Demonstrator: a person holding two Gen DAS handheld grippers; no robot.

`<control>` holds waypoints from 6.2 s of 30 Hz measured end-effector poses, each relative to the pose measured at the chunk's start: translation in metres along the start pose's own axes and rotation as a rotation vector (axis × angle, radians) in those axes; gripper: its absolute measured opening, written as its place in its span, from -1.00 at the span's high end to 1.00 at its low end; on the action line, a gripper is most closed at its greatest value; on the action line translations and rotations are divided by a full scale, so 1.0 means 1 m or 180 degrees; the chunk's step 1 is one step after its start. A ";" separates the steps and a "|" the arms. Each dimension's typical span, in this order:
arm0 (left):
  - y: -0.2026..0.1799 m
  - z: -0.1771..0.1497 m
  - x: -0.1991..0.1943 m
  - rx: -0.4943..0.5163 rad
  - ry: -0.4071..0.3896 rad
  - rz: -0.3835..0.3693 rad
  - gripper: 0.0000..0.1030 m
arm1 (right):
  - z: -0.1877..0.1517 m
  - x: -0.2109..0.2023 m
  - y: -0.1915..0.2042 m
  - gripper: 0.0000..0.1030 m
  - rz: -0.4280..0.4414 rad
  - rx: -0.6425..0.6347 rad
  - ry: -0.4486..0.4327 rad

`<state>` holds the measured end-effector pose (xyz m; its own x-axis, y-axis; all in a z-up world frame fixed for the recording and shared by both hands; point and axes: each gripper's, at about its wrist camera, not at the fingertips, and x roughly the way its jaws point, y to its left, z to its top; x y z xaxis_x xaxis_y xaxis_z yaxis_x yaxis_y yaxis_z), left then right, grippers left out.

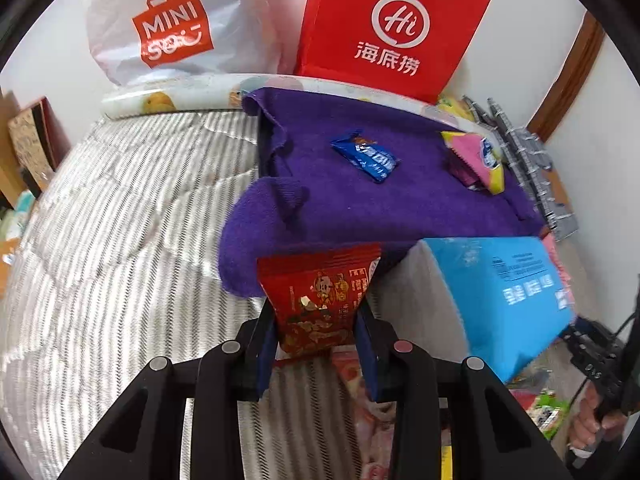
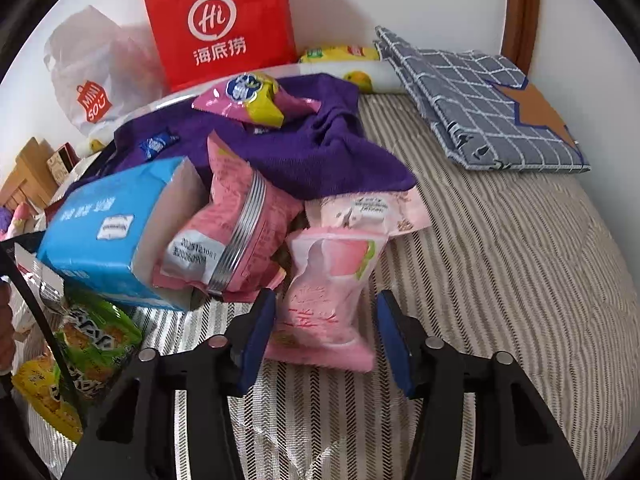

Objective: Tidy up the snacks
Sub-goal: 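Grasp the pink pastry packet with the right tool while the left tool grasps the red packet, then carry the pink pastry packet right and red packet left over the purple towel, then lower both held packets onto the purple towel and open both tools, then withdraw both tools from the towel back toward the snack pile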

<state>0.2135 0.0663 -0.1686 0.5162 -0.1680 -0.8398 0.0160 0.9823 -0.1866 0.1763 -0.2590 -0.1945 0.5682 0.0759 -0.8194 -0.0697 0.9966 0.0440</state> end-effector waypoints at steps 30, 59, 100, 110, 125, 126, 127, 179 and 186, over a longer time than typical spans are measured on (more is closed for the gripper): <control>0.000 -0.035 -0.072 -0.0040 -0.0353 -0.0049 0.35 | -0.023 -0.077 0.015 0.45 -0.0070 -0.0026 -0.0354; -0.064 -0.009 -0.110 0.0285 -0.0562 -0.0368 0.35 | 0.040 -0.127 0.047 0.45 0.0094 -0.0077 -0.0817; -0.016 0.091 -0.013 -0.0039 -0.0490 -0.0061 0.35 | 0.149 0.007 0.061 0.44 0.0359 -0.0199 -0.0572; 0.000 0.080 0.011 -0.0203 -0.0292 -0.0187 0.35 | 0.137 0.029 0.058 0.44 0.0317 -0.0265 -0.0401; -0.009 0.075 0.025 -0.0133 -0.0137 -0.0164 0.35 | 0.132 0.046 0.062 0.44 0.0353 -0.0282 -0.0171; -0.009 0.075 0.026 -0.0133 -0.0130 -0.0165 0.35 | 0.131 0.048 0.062 0.43 0.0353 -0.0275 -0.0153; -0.009 0.075 0.027 -0.0134 -0.0122 -0.0161 0.35 | 0.131 0.050 0.061 0.43 0.0362 -0.0270 -0.0121; -0.021 0.074 0.011 -0.0040 -0.0339 -0.0144 -0.27 | 0.146 0.007 0.036 -0.57 0.0154 0.0112 -0.0442; -0.027 0.070 0.007 0.0019 -0.0361 -0.0201 -0.27 | 0.117 -0.021 0.003 -0.45 -0.0102 0.0261 -0.0512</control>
<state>0.2767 0.0448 -0.1332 0.6076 -0.2195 -0.7633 0.0566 0.9706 -0.2340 0.2603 -0.2543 -0.1097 0.6934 0.0417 -0.7194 0.0138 0.9974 0.0711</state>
